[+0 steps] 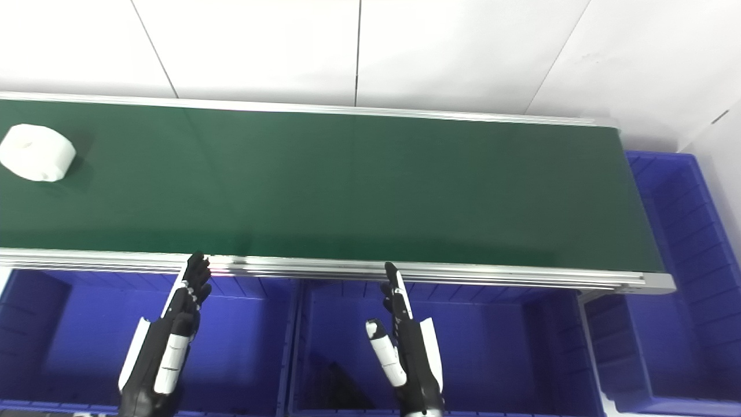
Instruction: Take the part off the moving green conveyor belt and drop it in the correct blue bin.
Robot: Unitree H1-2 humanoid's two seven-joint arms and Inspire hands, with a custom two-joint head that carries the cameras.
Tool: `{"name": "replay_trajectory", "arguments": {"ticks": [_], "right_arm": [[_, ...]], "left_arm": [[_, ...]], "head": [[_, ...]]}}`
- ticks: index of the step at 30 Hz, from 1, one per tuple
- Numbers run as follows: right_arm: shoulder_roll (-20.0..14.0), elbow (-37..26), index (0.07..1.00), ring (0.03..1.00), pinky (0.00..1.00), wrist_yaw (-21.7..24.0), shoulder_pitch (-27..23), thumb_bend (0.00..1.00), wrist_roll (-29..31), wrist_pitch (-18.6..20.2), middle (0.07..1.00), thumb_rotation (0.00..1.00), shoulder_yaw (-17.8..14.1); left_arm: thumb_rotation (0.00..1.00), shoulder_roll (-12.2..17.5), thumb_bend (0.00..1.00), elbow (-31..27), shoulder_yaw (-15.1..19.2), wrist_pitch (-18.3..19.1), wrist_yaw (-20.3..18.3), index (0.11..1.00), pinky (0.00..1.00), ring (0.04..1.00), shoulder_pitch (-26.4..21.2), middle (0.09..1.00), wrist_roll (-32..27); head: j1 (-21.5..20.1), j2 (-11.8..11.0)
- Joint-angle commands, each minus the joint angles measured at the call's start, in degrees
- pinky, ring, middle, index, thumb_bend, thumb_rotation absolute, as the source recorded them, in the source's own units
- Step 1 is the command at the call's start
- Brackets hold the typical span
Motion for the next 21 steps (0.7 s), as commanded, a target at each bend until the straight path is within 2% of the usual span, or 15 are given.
{"name": "replay_trajectory", "arguments": {"ticks": [1, 15, 16, 17, 21], "right_arm": [[3.3, 0.1, 1.000, 0.960, 0.95, -0.5, 0.4, 0.78, 0.2, -3.2, 1.000, 1.00, 2.3], [3.2, 0.1, 1.000, 0.958, 0.94, -0.6, 0.4, 0.77, -0.3, -3.5, 1.000, 1.00, 2.3], [3.2, 0.4, 1.000, 0.958, 0.94, -0.6, 0.4, 0.77, -0.1, -3.7, 1.000, 1.00, 2.2], [3.2, 0.6, 1.000, 0.959, 0.94, -0.6, 0.3, 0.78, 0.1, -3.8, 1.000, 1.00, 2.2], [2.9, 5.4, 1.000, 0.952, 0.92, -1.8, -0.8, 0.79, -0.2, -8.8, 1.000, 1.00, 1.1]], "left_arm": [[0.98, 0.0, 0.66, -1.1, -0.3, -2.0, -0.3, 1.000, 1.00, 1.000, 0.1, 1.000, -0.4], [0.99, 0.2, 0.66, -0.9, -0.3, -2.4, -0.3, 1.000, 1.00, 1.000, 0.1, 1.000, 0.3], [0.99, 0.2, 0.66, -0.6, -0.3, -2.6, -0.3, 1.000, 1.00, 1.000, 0.1, 1.000, 0.4], [0.99, 0.2, 0.66, -0.3, -0.3, -2.8, -0.3, 1.000, 1.00, 1.000, 0.1, 1.000, 0.4], [0.95, -0.9, 0.70, 1.6, -0.5, -3.4, 0.4, 1.000, 1.00, 1.000, 0.2, 1.000, 0.6]], "head": [[0.0, 0.0], [-0.1, -0.1], [0.7, -1.1], [0.7, -1.1], [5.4, -4.4]]}}
